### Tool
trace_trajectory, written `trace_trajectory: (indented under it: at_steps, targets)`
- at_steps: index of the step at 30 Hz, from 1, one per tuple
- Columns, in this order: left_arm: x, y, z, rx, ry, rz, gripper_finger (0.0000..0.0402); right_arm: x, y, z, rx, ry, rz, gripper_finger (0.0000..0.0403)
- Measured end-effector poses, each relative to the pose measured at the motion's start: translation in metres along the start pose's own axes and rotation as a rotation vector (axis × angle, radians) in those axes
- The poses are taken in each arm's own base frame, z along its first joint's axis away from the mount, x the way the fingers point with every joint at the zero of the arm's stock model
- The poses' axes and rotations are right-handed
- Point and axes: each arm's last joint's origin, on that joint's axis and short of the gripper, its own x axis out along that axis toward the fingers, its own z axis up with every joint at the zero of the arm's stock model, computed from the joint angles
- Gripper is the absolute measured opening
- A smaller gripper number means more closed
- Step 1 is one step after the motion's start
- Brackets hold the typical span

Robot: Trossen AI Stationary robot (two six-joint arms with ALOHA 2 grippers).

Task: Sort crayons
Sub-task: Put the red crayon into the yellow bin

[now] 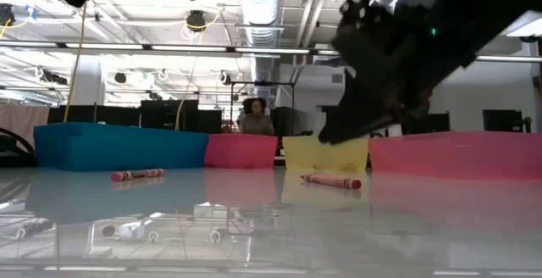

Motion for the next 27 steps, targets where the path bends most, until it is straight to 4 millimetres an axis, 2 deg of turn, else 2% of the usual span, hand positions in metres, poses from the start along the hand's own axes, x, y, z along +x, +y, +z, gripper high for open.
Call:
trace_trajectory:
  at_steps: [12,20,27]
  targets:
    - [0.0,0.0,0.0,-0.004,0.0,0.0,0.0123,0.032,0.012,-0.033,-0.027,0.039,-0.055,0.0077]
    - [0.0,0.001,0.0,-0.006,-0.006,0.024,0.0123,0.037,0.012,-0.04,0.031,0.059,-0.085,0.0072]
    - [0.0,0.001,0.0,-0.007,-0.006,0.024,0.0123,0.037,0.011,-0.042,0.04,0.072,-0.095,0.0032]
